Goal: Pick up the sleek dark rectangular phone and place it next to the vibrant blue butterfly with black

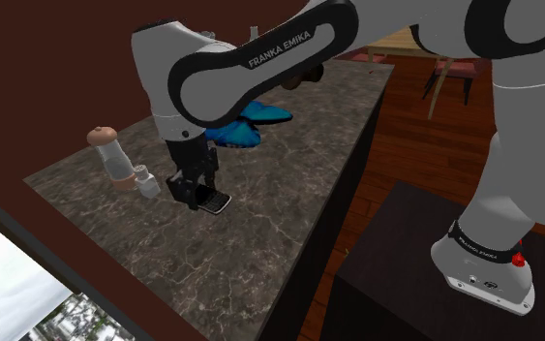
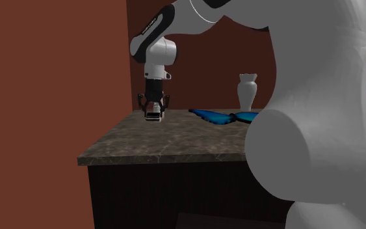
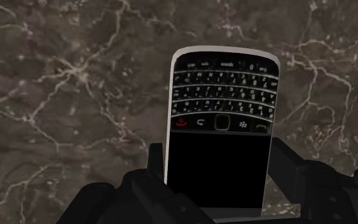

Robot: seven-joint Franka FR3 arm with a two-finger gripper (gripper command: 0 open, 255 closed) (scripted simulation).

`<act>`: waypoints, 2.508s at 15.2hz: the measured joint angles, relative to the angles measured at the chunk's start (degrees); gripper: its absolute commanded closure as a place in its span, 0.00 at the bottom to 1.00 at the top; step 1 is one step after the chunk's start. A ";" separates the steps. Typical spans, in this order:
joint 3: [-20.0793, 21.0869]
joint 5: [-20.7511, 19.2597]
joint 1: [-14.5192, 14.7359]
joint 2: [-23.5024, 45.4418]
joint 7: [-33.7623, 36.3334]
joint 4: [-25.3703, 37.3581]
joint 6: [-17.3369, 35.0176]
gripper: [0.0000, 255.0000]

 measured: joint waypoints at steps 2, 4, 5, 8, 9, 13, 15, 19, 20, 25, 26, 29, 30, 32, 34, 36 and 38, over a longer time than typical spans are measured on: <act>0.09 0.11 0.10 -0.25 0.03 1.26 -1.49 1.00; 0.19 0.25 0.14 -0.58 0.03 2.13 -2.66 1.00; 0.23 0.30 0.20 -0.67 0.03 2.93 -3.52 1.00; 0.25 0.72 -0.42 -1.73 -0.66 3.01 -4.64 1.00; 0.13 1.11 -1.29 -2.68 -1.60 2.12 -4.68 1.00; -0.64 3.15 -5.63 -7.69 -6.45 -4.74 -2.70 1.00; -1.21 3.97 -7.52 -9.56 -8.94 -7.13 -2.12 1.00; -2.63 5.65 -11.26 -13.53 -14.26 -12.24 -0.90 1.00; -3.17 6.08 -12.36 -14.51 -15.94 -13.48 -0.66 1.00; -5.58 7.32 -16.45 -17.46 -22.76 -17.33 0.14 1.00; -6.10 7.52 -17.24 -17.94 -24.13 -17.95 0.24 1.00; -7.78 7.83 -19.54 -18.77 -28.18 -18.42 -0.24 1.00; -8.26 7.97 -20.21 -19.17 -29.38 -19.08 0.00 1.00; -9.34 8.08 -21.61 -19.52 -31.90 -19.70 0.18 1.00; -10.68 8.22 -23.34 -19.86 -34.98 -20.11 0.09 1.00; -11.86 8.30 -24.81 -20.13 -37.66 -20.14 -0.22 1.00; -13.00 8.20 -26.19 -19.52 -40.12 -18.75 -1.10 1.00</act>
